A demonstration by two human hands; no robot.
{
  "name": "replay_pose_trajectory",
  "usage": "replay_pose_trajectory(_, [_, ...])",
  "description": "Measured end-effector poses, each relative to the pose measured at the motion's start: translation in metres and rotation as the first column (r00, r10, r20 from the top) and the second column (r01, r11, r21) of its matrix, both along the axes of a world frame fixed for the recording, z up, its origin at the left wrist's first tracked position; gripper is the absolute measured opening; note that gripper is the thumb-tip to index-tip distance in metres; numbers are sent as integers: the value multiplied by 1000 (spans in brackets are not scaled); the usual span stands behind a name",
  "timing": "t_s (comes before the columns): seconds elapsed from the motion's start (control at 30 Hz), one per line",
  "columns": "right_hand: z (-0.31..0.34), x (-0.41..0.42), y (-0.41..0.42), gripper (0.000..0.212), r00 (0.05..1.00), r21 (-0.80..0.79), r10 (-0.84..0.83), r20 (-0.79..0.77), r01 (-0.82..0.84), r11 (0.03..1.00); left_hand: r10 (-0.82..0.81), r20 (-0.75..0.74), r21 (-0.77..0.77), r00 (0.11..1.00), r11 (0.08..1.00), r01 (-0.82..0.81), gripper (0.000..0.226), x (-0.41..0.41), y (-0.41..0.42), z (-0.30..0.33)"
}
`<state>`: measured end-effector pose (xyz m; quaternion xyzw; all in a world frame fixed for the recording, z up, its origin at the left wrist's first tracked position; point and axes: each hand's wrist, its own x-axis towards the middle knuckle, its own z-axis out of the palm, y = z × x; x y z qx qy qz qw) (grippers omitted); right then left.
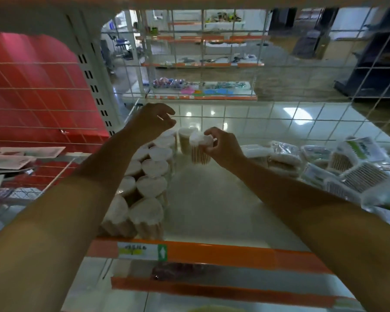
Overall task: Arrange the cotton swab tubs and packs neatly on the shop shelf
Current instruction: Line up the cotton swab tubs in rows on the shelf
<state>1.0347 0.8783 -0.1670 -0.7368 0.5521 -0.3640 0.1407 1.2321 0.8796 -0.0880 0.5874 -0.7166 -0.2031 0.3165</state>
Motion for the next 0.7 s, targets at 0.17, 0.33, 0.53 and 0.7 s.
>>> replay_pose_trajectory(0.17, [-24,16,6,40,1000,-29,-15,9,15,999,-9,19,-9,1000,1000,10,20,12,-5,-12])
replay_pose_trajectory(0.33, [-25,27,1,40,1000,-55,-3,-16,2,998,-66,31,-11,997,998,66,24,16,-7,-16])
replay_pose_trajectory(0.53, [-24,36,-5,38,999,-43,-17,-51,15,999,-78,22,-18,997,997,79,25,18,-8,-14])
replay_pose_trajectory(0.7, [-28,42,-5,39,999,-43,-24,-29,23,999,-105,26,-29,994,994,106,26,19,-6,-13])
